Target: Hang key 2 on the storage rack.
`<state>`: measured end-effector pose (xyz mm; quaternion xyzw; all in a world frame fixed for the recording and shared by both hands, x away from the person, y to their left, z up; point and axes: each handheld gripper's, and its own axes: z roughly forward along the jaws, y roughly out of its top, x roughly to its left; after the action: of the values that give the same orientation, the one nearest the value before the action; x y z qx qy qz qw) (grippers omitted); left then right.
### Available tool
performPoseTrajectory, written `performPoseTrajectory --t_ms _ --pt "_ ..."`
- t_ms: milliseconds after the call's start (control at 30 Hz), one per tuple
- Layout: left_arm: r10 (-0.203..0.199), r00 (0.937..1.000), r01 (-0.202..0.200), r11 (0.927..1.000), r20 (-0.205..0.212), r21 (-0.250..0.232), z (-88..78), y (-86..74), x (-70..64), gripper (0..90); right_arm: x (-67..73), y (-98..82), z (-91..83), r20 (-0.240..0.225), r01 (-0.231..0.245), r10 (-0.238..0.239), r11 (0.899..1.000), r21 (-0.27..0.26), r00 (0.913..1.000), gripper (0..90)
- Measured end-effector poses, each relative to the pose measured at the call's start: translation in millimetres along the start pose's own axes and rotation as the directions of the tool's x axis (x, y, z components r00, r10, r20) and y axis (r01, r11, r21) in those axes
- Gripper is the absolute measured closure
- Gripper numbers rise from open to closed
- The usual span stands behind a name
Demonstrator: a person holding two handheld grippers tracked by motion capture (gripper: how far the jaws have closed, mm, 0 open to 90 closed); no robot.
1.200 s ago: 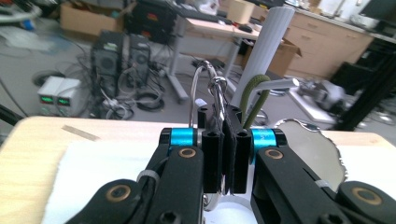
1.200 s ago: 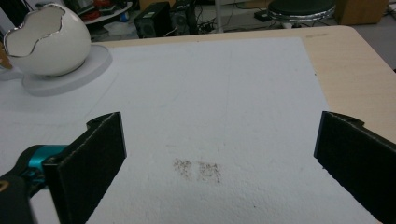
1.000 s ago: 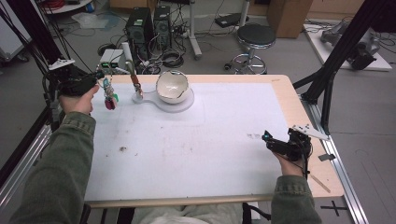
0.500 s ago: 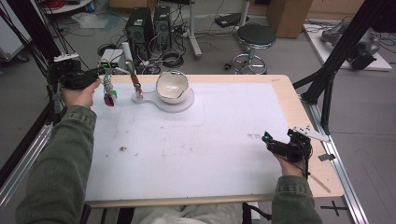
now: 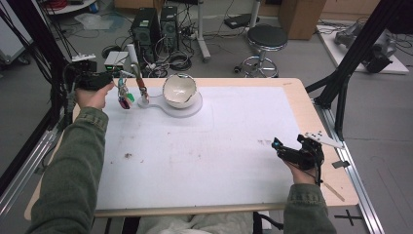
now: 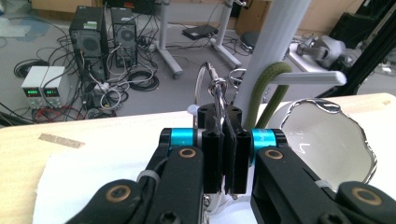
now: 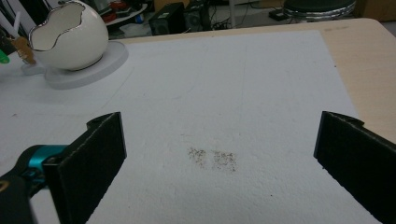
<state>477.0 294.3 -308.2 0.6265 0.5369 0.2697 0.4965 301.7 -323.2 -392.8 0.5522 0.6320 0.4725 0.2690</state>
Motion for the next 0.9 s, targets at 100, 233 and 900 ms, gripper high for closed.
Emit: performPoseTrajectory --t_ms 100,233,900 --pt "-0.001 0.9999 0.001 1.0000 0.013 0.004 0.1 -0.1 -1.6 86.8 -0.8 -0.5 -0.7 0.002 -0.001 0.001 1.000 -0.002 1.0000 1.4" --pt "-0.010 0.9993 0.010 0.9999 0.035 0.011 2.0 -1.4 -2.8 86.8 -1.2 -0.9 -1.3 -0.004 -0.006 0.006 1.000 -0.005 1.0000 1.4" --pt "-0.021 0.9997 0.020 0.9960 0.008 0.087 17.1 -21.0 -3.8 86.2 -4.3 -10.7 -7.6 0.000 0.011 -0.011 0.999 -0.050 0.9999 1.4"
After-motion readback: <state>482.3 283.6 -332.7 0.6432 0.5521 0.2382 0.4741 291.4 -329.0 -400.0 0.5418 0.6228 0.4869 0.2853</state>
